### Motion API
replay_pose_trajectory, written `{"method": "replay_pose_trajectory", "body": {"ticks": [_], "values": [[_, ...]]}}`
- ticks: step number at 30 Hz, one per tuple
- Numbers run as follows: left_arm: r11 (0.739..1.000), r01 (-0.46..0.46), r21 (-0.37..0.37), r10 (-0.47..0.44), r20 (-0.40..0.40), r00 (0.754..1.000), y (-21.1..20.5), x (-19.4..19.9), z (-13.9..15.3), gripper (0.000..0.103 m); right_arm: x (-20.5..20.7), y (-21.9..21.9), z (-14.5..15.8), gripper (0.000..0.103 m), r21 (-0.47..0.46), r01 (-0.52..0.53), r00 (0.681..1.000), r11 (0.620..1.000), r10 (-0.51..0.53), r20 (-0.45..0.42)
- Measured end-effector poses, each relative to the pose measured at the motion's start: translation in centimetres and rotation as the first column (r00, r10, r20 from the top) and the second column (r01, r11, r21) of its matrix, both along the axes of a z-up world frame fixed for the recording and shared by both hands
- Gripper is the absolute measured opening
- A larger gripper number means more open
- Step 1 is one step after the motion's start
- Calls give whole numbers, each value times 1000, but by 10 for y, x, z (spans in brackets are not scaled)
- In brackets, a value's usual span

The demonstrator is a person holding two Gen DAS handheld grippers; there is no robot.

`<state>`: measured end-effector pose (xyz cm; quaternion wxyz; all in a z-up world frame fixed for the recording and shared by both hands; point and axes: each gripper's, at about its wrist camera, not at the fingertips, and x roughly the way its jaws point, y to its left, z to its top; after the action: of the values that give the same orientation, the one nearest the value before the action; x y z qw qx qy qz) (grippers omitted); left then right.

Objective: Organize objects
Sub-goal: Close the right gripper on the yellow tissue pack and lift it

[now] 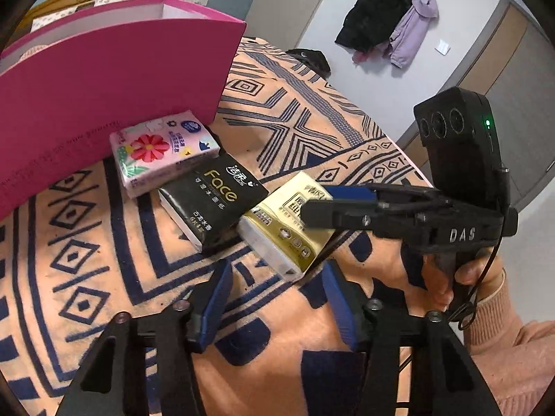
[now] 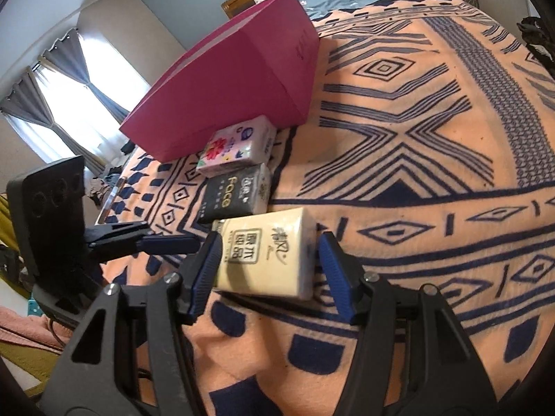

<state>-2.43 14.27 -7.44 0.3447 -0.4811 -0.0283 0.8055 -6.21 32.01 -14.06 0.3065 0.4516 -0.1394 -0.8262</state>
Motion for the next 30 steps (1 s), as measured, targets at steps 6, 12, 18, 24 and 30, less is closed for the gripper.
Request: {"method": "replay_pose_trajectory", "body": {"ticks": [6,12,18,24,30], "values": [[1000,-8,-11,8,6,1000,-1,1,-2,40,7,-10,-3,51,-23,-33,999,999,33,16],[999,-32,1,32,11,999,-10,2,-2,39,12,-14,-3,49,-48,-47,999,998,48,22],[998,-63,-7,63,-4,998,-14,4,1,39,13,-20,-5,43,-48,-59,998,997,60,25],[998,-65,-24,64,-40,997,-14,10,7,39,16,-24,-2,43,-34,-65,998,997,65,12],[997,-66,-28,64,-68,996,-12,12,13,39,16,-27,3,43,-26,-65,998,998,65,-3]]}}
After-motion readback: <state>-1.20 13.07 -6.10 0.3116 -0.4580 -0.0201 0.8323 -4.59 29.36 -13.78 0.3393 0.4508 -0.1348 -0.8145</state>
